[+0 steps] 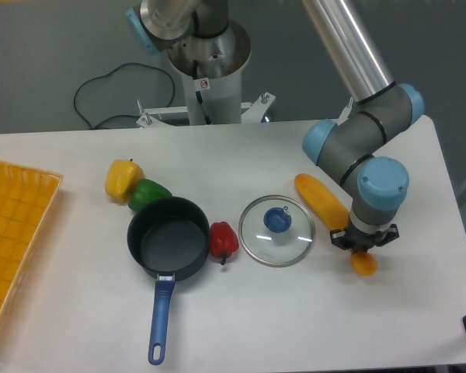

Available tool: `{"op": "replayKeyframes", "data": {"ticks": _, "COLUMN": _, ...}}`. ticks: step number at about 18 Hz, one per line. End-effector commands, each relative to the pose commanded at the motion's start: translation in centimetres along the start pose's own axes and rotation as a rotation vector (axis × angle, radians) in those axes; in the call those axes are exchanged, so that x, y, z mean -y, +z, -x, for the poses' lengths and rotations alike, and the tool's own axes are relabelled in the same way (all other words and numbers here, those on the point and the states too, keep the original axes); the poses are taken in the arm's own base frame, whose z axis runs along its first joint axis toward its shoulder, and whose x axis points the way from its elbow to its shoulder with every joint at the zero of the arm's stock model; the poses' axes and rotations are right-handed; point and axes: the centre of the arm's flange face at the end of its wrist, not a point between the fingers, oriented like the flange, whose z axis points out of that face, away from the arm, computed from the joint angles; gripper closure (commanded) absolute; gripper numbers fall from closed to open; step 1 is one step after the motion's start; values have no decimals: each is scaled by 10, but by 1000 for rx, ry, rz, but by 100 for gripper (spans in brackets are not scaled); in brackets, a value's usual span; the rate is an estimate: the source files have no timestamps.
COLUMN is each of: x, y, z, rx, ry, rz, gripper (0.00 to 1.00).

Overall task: Pick up the long bread
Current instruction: 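Carry the held bread up and toward the glass lid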

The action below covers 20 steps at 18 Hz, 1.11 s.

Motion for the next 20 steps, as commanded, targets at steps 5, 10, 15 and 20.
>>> {"op": "replayKeyframes", "data": {"ticks": 5, "x": 0, "y": -42, "z": 2, "rx": -5, "ry": 132, "rz": 1, "gripper": 95}}
{"op": "replayKeyframes", "data": {"ticks": 10, "x": 0, "y": -44, "z": -15, "rx": -21, "ry": 307, "rz": 20, "gripper": 94}}
{"op": "replayKeyframes", "data": {"ticks": 15, "x": 3, "y": -58, "z": -50, "rx": -28, "ry": 433, "rz": 26, "gripper": 93}}
{"op": "replayKeyframes", "data": {"ticks": 20, "x": 18, "y": -80, "z": -89, "rx": 57, "ry": 525, "rz": 59, "gripper": 93}}
